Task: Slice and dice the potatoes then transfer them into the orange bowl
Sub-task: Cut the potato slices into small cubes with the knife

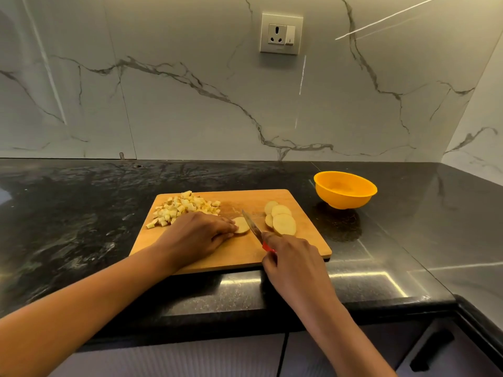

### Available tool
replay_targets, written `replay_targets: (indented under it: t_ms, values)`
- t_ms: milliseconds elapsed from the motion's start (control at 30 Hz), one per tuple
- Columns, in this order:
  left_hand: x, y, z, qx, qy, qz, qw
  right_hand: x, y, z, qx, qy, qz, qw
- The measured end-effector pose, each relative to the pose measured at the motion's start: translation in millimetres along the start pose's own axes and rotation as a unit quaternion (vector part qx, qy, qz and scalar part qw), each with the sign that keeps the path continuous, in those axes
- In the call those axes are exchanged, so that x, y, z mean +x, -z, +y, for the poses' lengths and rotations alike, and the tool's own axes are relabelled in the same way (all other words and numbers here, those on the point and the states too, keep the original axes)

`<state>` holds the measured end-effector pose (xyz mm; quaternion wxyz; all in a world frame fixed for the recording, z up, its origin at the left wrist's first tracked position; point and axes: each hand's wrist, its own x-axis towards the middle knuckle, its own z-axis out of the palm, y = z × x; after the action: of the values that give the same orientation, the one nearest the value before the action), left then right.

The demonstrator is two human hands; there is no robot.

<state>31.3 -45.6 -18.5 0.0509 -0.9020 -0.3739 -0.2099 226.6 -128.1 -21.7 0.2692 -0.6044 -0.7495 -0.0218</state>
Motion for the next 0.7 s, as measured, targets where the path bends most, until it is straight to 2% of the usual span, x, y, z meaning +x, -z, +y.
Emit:
replay_targets:
  t_ms: [300, 700]
  values:
    - [3.7, -2.5, 0.7, 0.003, -0.009, 0.018, 1.000, 19.3, -0.4, -15.5, -0.090, 0.019, -0.058, 0.994]
    - [3.7, -2.7, 1.3, 0.004, -0.029, 0.039, 0.999, 3.2, 8.6, -15.9, -0.076, 0.032, -0.052, 0.995]
